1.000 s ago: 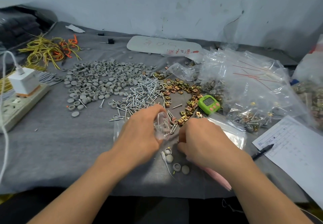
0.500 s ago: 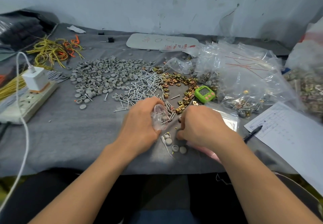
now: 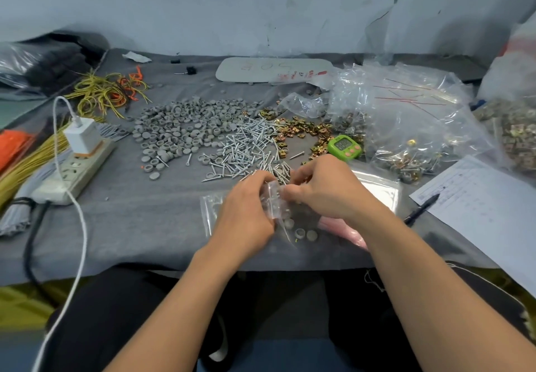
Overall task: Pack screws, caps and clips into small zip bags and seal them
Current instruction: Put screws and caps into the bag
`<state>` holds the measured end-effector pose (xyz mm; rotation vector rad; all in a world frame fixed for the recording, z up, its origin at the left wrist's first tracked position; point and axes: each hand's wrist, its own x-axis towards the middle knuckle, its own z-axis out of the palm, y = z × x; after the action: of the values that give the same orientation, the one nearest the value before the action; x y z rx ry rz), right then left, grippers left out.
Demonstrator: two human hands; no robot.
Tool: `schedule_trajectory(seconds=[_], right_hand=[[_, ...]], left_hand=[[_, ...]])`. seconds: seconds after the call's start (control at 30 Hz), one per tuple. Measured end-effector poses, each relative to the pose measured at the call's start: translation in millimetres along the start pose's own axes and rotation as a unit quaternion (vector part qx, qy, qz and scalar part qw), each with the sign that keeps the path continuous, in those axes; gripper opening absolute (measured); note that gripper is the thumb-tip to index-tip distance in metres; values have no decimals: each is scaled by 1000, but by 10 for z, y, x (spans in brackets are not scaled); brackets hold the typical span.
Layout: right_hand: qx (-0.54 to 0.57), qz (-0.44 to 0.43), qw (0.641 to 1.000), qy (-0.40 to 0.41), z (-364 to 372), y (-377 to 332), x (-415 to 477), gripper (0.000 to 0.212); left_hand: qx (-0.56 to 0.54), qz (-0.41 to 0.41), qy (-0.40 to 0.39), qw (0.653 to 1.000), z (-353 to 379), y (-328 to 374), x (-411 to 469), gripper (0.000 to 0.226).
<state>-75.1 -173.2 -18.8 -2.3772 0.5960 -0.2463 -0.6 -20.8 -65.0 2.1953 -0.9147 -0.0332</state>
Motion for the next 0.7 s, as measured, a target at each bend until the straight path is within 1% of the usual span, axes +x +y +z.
schedule_trajectory(seconds=[0.1,0.17,0.23,0.3,0.37,0.43,0.47,0.53,0.6,0.63,0.7], right_hand=[[105,8,994,26,105,-54,30,18],[130,-1,991,35,162,-100,56,9],[159,-12,987,26,179,-143,76,5],[208,-18,978,26,141,-155,82,5],[233,-16,970,61,48,-100,95,8],[186,-11,978,90,-58,1,100,11],[133,-11,988,80,-95,43,87,14],[7,-12,1000,18,-99,89,42,13],[-85,-18,996,-37,-29,80,-21,7],[-113,-21,992,-55,13,57,-51,5],[-135,-26,988,-76,79,-3,-85,5]], left_hand=[[-32,-16,-10,999,17,49,45,43],[-54,-25,-3,998,18,104,74,48],[-75,-33,7,997,2,139,98,52],[-85,-44,15,995,-23,143,115,54],[-81,-50,28,995,-51,108,122,56],[-70,-51,35,996,-91,58,123,57],[-71,-53,36,995,-120,34,124,59],[-66,-57,32,996,-191,-7,138,59],[-48,-60,22,997,-249,-36,163,58],[-41,-60,15,997,-268,-43,174,58],[-28,-64,1,998,-284,-41,188,58]])
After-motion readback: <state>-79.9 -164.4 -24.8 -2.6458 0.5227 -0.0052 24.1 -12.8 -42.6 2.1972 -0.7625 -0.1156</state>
